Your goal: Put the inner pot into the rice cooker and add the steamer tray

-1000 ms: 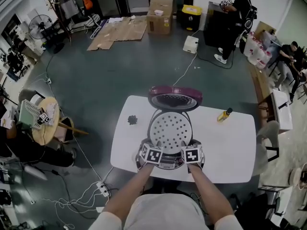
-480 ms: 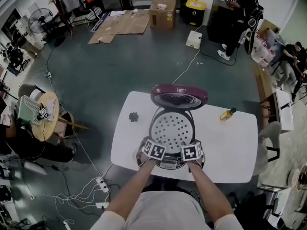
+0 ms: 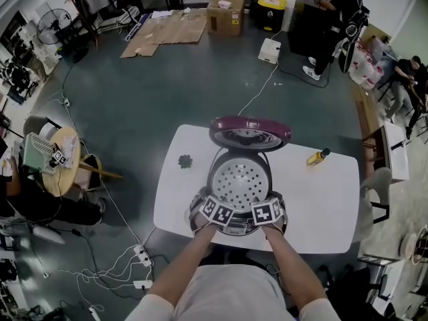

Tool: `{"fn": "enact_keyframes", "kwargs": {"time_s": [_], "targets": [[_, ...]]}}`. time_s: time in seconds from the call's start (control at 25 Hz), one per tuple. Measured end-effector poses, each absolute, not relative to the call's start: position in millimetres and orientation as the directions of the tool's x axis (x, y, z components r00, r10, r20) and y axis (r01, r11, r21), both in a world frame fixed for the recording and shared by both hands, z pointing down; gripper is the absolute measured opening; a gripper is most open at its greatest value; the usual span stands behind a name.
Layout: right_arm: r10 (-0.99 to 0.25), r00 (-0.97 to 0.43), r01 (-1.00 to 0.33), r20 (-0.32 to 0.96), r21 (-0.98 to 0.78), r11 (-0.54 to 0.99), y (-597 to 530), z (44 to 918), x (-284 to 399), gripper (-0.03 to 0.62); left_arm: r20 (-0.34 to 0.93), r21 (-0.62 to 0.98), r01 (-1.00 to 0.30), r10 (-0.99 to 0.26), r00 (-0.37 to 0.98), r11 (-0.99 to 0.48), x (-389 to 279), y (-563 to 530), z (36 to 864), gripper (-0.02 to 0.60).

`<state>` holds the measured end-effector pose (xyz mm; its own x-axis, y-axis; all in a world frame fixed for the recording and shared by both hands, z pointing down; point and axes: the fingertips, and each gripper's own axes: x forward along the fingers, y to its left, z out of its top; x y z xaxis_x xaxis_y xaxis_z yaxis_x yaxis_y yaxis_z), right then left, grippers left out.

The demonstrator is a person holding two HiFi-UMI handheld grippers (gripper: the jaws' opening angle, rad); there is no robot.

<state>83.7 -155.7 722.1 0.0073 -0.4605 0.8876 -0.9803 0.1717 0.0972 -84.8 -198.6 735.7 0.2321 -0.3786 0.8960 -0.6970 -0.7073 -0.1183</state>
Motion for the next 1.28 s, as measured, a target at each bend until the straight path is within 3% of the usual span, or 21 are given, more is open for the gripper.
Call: {"fn": "enact_keyframes", "kwargs": {"time_s": [0.16, 0.4, 0.96, 1.28], "targets": [[-0.467, 0.006, -0.98, 0.884, 0.099, 0.174, -155, 723, 87, 0.259, 0.891, -0.116, -0.704, -0.387, 0.238, -0.701, -89, -201, 736, 0.368], [-0.517, 0.002, -0.98, 0.856, 0.105, 0.171, -158, 712, 84, 0.256, 0.859, -0.091, -0.718, -0.419, 0.294, -0.69, -88, -204, 724, 0.364], [-0.736, -0.024, -0.993, 0.677, 0.066, 0.093, -139, 625, 66, 0.175, 0.668, 0.01, -0.665, -0.49, 0.56, -0.747, -83, -186, 626, 0.25], [-0.818, 0.004, -0.996, 0.575, 0.08, 0.051, -115, 575, 56, 0.127, 0.585, 0.019, -0.612, -0.487, 0.648, -0.791, -84, -162, 585, 0.201]]}}
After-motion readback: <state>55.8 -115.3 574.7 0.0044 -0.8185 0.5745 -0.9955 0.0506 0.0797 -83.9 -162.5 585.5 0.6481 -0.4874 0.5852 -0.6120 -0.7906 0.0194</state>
